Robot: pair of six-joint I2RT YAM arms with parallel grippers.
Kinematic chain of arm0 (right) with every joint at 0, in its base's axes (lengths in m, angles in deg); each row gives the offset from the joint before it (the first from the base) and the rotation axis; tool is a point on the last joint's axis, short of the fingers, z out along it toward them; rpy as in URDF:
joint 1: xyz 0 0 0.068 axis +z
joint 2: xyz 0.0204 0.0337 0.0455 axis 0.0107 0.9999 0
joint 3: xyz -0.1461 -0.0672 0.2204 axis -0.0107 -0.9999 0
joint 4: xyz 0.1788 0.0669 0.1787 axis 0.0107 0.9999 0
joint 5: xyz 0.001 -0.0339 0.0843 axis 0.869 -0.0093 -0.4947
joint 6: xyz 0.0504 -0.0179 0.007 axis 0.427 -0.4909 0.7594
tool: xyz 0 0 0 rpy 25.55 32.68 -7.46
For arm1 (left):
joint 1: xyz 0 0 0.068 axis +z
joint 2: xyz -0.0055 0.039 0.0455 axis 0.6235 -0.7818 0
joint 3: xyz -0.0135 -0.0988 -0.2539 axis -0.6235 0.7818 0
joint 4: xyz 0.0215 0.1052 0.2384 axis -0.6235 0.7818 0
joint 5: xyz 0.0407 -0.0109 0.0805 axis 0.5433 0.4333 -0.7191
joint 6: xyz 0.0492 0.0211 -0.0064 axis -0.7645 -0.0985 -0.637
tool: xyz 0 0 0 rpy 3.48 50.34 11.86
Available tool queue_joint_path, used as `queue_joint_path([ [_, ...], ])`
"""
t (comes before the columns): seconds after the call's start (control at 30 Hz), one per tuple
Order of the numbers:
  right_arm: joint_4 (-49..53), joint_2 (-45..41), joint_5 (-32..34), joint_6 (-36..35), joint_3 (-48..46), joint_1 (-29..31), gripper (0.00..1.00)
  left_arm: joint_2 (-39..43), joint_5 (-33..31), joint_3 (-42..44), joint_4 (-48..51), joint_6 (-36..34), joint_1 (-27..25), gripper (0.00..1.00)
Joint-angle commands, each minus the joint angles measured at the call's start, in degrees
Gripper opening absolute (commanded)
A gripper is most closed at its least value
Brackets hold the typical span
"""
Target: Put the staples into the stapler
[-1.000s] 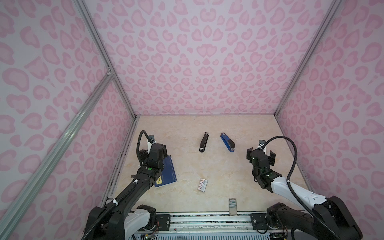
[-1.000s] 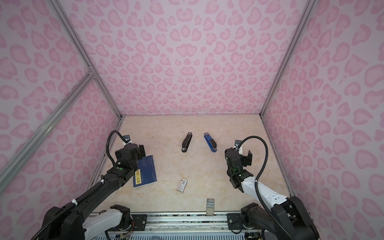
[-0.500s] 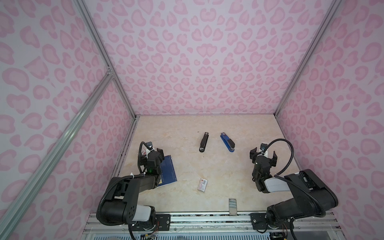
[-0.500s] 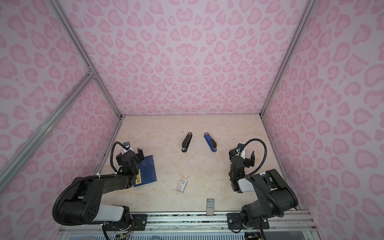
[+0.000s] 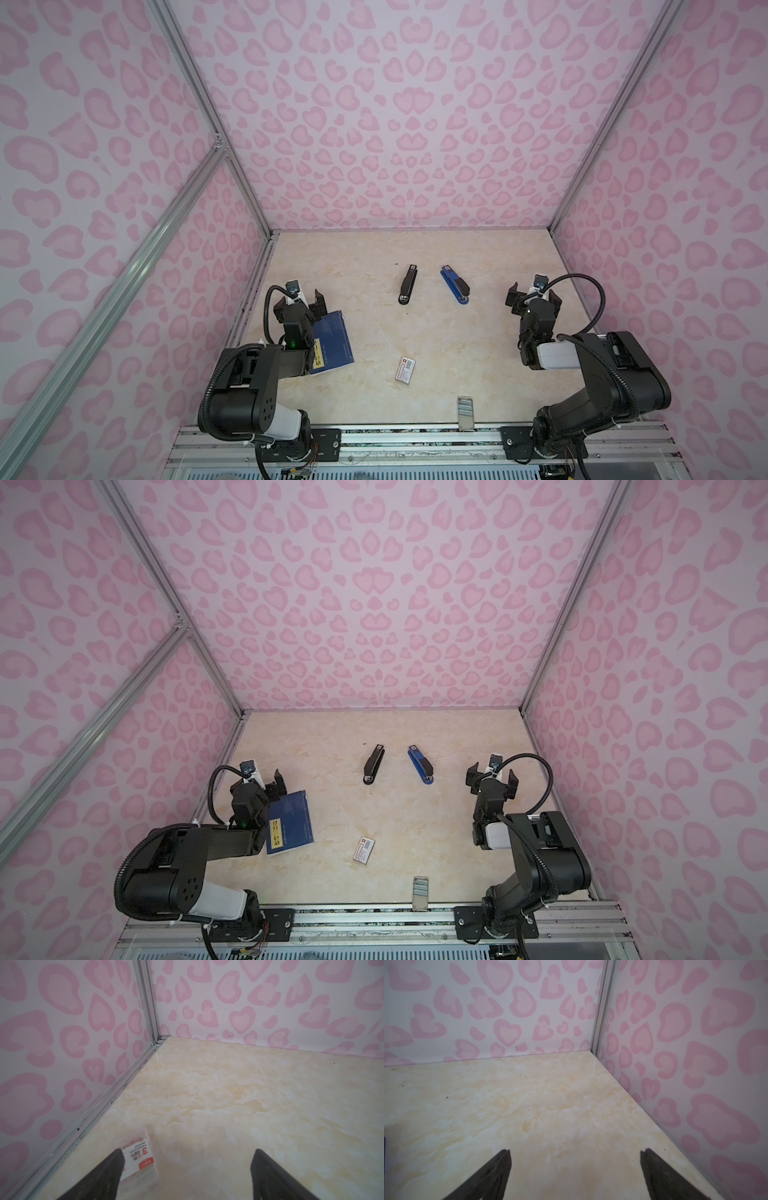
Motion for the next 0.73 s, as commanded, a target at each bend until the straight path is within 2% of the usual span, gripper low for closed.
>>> queue_joint_path([
  [0.0,0.6,-0.6,-3.8,-0.4,-1.0,0.6,1.00,0.1,0.8,-0.2,-1.5,0.7,0.0,0.97],
  [0.07,-4.6,0.7,-3.0,-1.3,-2.3,1.2,1.00,0.3,0.8,-0.1,-1.4,0.7,0.0,0.97],
  [0.7,-2.4,0.3,-2.4,-0.6,-1.5,1.0,1.00,0.3,2.7,-0.4,-0.6,1.0,0.8,0.97],
])
